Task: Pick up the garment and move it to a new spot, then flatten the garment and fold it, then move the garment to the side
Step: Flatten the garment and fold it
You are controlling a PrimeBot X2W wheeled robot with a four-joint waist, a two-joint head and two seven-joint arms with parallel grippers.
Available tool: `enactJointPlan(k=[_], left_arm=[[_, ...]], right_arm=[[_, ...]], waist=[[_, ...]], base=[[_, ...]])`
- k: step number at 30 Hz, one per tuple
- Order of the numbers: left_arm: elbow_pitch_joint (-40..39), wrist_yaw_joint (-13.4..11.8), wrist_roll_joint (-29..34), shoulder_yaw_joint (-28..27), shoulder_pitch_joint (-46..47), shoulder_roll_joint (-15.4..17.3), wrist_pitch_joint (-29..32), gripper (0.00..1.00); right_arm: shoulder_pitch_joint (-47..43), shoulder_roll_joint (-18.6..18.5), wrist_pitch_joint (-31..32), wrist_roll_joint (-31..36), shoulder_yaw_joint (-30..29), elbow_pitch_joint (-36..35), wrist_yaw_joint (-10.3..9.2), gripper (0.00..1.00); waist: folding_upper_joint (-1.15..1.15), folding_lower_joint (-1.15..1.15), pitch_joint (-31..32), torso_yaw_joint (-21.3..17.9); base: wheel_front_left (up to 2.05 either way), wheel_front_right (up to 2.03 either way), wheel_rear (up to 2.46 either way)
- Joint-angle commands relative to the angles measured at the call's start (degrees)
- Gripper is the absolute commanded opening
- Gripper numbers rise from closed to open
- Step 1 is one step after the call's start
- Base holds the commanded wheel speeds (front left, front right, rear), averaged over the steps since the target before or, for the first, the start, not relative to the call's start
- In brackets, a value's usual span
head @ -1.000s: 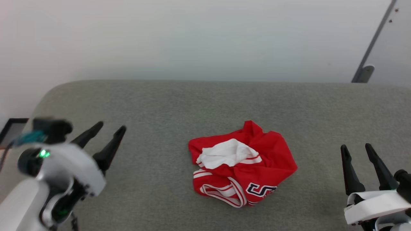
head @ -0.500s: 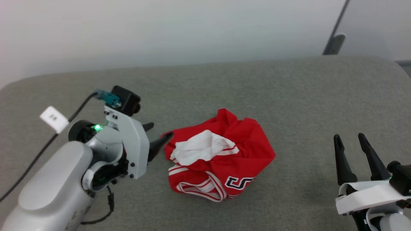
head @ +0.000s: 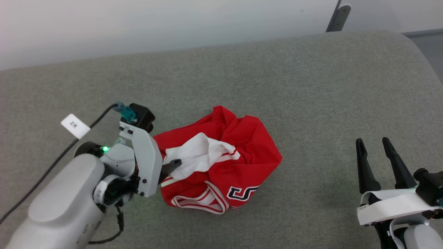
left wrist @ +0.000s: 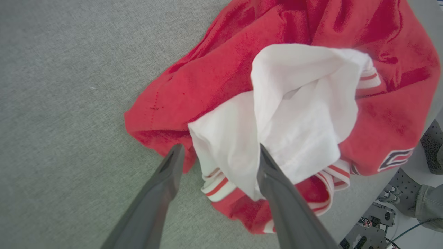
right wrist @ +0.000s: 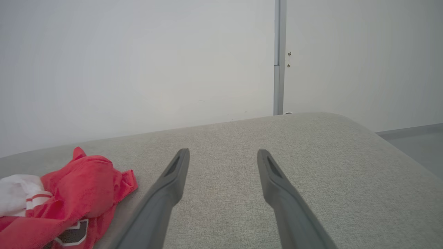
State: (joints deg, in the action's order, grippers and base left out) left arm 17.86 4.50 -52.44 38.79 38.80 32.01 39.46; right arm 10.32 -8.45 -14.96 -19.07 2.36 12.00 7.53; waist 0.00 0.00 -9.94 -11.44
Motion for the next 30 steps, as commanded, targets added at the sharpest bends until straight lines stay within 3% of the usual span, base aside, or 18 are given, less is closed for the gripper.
enactJointPlan(k=[1,5,6,7,13,19,30], left_arm=[[0.3,-0.4,-0.2,0.2,0.4,-0.3,0.2,1.0],[1.3,-0.9,-0.5,0.6,0.4,-0.8,1.2,0.98],[1.6,-0.9,-0.6,0.8,0.4,-0.9,1.5,0.42],[1.8,-0.9,-1.0,0.6,0.4,-1.1,1.6,0.0],[2.0,-1.7,-2.5,-0.6,1.1,-2.1,1.2,0.0],[0.6,-4.2,-3.3,-4.0,0.5,0.0,-1.3,0.0],[-3.4,-12.6,-5.2,-13.4,-8.6,10.1,-7.3,0.0]], right_arm=[[0.9,0.2,-0.3,0.5,-0.1,-0.2,-0.08,1.0],[0.9,0.4,-0.3,0.7,-0.4,-0.4,-0.08,1.0],[0.9,0.4,-0.3,0.9,-0.4,-0.4,-0.08,1.0],[0.9,0.4,-0.3,1.0,-0.4,-0.4,-0.08,1.0],[0.4,0.1,-0.3,1.1,-1.0,-0.5,-0.08,1.0],[-0.4,-0.5,-0.3,1.3,-1.8,-0.4,-0.08,1.0],[-1.4,-0.9,-0.3,1.2,-1.9,0.3,-0.08,1.0]], waist=[[0.0,0.0,-0.5,-0.4],[0.0,0.0,-0.6,-0.3],[0.0,0.0,-0.6,-0.2],[0.0,0.0,-0.6,-0.2],[0.0,0.0,0.0,0.8],[0.0,0.0,1.4,2.7],[0.0,0.0,3.6,6.0]], base=[[0.0,0.0,0.0],[0.0,0.0,0.0],[0.0,0.0,0.0],[0.0,0.0,0.0],[0.0,0.0,0.0],[0.0,0.0,0.0],[0.0,0.0,0.0]])
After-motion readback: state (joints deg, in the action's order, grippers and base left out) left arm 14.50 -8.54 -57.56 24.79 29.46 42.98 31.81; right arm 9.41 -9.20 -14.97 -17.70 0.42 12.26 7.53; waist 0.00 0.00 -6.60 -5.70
